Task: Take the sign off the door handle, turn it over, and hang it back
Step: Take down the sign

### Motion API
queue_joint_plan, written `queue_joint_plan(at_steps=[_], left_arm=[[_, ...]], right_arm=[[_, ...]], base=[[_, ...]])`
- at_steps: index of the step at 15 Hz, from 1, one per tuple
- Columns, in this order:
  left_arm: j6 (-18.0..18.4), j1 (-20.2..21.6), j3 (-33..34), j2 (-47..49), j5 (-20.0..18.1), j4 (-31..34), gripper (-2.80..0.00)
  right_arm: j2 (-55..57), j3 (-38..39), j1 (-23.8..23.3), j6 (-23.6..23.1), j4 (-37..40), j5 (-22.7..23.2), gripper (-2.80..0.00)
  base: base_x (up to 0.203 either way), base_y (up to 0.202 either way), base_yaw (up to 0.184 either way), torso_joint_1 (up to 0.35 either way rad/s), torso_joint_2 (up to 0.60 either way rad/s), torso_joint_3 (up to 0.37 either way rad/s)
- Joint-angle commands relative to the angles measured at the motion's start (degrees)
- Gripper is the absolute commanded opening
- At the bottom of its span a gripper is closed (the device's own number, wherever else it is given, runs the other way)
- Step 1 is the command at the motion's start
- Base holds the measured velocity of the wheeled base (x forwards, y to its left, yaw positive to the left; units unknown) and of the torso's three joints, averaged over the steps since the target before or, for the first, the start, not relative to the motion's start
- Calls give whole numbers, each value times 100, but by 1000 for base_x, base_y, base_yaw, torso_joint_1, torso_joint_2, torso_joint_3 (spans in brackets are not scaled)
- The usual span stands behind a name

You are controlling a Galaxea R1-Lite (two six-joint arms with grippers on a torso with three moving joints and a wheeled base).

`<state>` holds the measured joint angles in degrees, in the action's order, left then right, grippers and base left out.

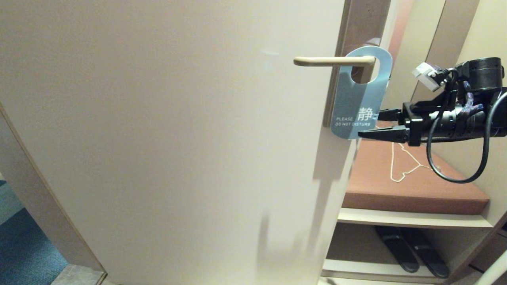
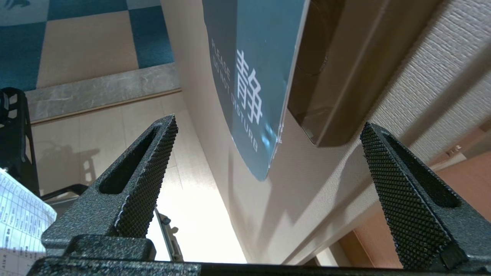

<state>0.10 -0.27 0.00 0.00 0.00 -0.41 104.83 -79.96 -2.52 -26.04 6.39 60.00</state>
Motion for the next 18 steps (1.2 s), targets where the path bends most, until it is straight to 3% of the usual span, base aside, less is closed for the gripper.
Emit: queue_joint_plan(at_steps=[1, 18], left_arm=[[-1, 0, 0, 0, 0, -2, -280], [-1, 0, 0, 0, 0, -2, -280]], right_arm=[[64, -29, 59, -15, 3, 38, 0], [-115, -52, 261, -15, 29, 47, 0]], base=[[0, 0, 0, 0, 0, 0], [0, 0, 0, 0, 0, 0]])
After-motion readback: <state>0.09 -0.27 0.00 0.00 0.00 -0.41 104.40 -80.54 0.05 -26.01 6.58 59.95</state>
